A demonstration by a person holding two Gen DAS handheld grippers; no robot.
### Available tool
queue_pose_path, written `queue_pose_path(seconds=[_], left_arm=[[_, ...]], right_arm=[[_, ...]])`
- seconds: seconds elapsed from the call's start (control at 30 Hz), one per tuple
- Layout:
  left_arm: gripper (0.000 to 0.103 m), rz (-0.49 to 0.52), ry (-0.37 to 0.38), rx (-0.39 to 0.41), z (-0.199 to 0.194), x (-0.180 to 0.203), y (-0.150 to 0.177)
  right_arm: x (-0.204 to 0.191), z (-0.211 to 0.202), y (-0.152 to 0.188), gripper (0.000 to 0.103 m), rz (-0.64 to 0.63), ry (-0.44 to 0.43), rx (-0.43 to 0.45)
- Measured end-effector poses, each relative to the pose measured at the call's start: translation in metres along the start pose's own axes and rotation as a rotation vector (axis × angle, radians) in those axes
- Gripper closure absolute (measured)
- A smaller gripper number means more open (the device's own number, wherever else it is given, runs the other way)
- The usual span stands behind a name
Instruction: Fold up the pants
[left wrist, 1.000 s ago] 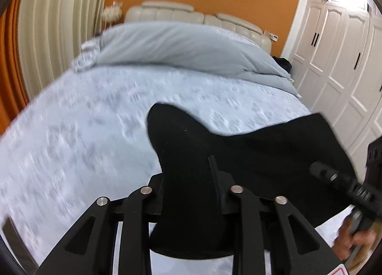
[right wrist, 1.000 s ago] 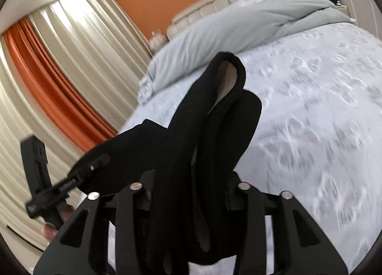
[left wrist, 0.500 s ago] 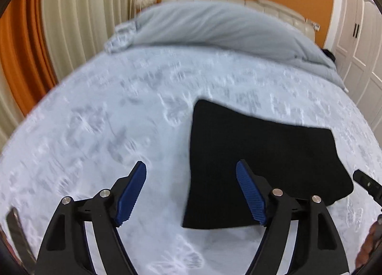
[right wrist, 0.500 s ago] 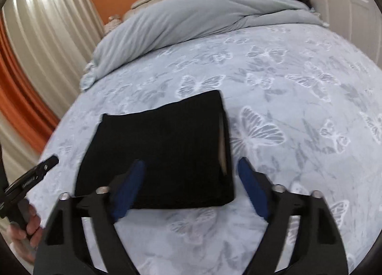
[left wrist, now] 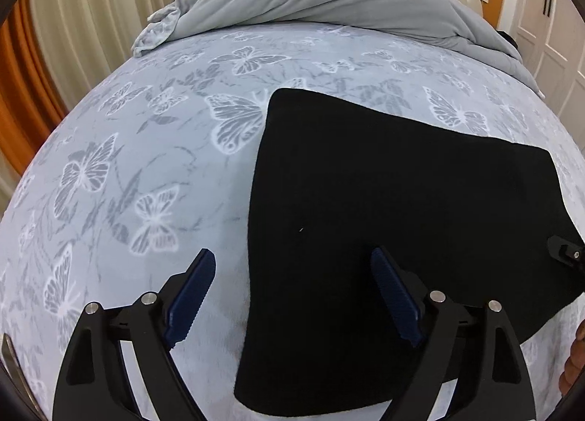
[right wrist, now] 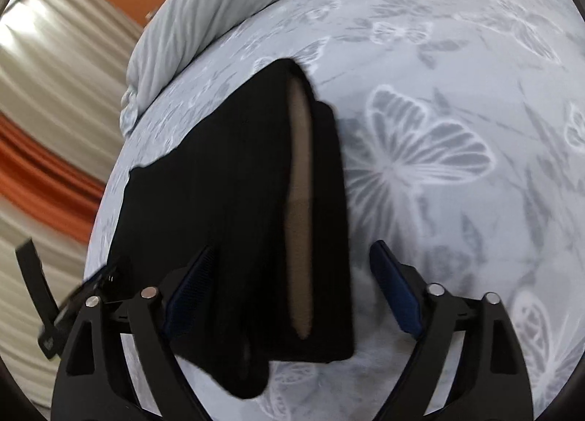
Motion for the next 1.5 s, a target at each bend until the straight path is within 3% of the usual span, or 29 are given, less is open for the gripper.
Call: queue_pose_path(seconds=[0.03,0.07,0.1,0.13,0.2,0.33,0.43,0.47,0.5,0.57,0.6,0.63,0.73,0.83,1.03,1.37,1.5], left_arm=[[0.019,-0.004,0.016,-0.008,0.001,0.000,0.001],[0.029,-0.011,0.056,-0.024,0.002,0.001,0.002],[0.051,-0.022,0.117,-0.048,0.004,0.003,0.002],[0.058,-0.037,0.157,-0.069,0.002,0.005,0.003],[0.083,-0.056,0.189,-0.073,-0.008,0.006,0.000],[0.085,-0.126,0.291,-0.108,-0.035,-0.003,-0.004],[0.078,-0.093,0.259,-0.167,-0.023,-0.003,0.012],[0.069,-0.072,0.235,-0.170,-0.016,-0.001,0.017],[0.063,-0.061,0.203,-0.134,-0.015,0.000,0.018],[0.056,-0.052,0.178,-0.114,-0.019,0.005,0.017],[0.038,-0.064,0.187,-0.126,-0.018,0.006,0.017],[0.028,-0.087,0.208,-0.152,-0.015,0.006,0.018],[0.024,-0.195,0.258,-0.230,0.008,-0.001,0.028],[0.027,-0.234,0.256,-0.203,0.005,0.000,0.027],[0.040,-0.116,0.145,-0.092,-0.009,0.019,0.028],[0.076,-0.081,0.121,-0.051,-0.018,0.021,0.021],[0.082,-0.125,0.158,-0.050,-0.030,0.016,0.012]], right_arm=[[-0.002,-0.002,0.000,0.054,-0.010,0.013,0.007],[-0.006,-0.005,-0.001,0.065,-0.018,0.005,0.010],[-0.010,-0.010,-0.002,0.068,-0.008,-0.004,0.013],[-0.012,-0.014,-0.003,0.069,0.003,-0.012,0.013],[-0.021,-0.029,-0.006,0.070,0.022,-0.049,0.030],[-0.034,-0.061,0.007,0.069,-0.036,-0.066,0.040],[0.002,-0.030,0.029,0.058,0.024,0.018,-0.068],[0.010,-0.024,0.034,0.050,0.062,0.001,-0.065],[0.011,-0.025,0.033,0.050,0.092,-0.035,-0.049],[0.005,-0.028,0.027,0.048,0.080,-0.022,-0.058],[0.000,-0.027,0.027,0.044,0.043,-0.021,-0.061],[-0.002,-0.024,0.028,0.043,0.028,-0.017,-0.066],[0.006,-0.016,0.033,0.041,0.079,-0.058,-0.066],[0.008,-0.020,0.032,0.041,0.100,-0.078,-0.066],[0.003,-0.022,0.035,0.041,0.100,-0.066,-0.045],[-0.016,-0.029,0.025,0.065,0.015,-0.007,0.007],[-0.039,-0.048,0.014,0.068,-0.041,-0.022,0.064]])
Point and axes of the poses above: each gripper's, at about its wrist camera, not at the fingertips, and z roughly the way its jaws point, x to its right, y to its underside, the point moved 7 cm from there along z, roughly the way its jaws point, and after that the axes turned 9 degrees about -z, right-handed, at the moved point
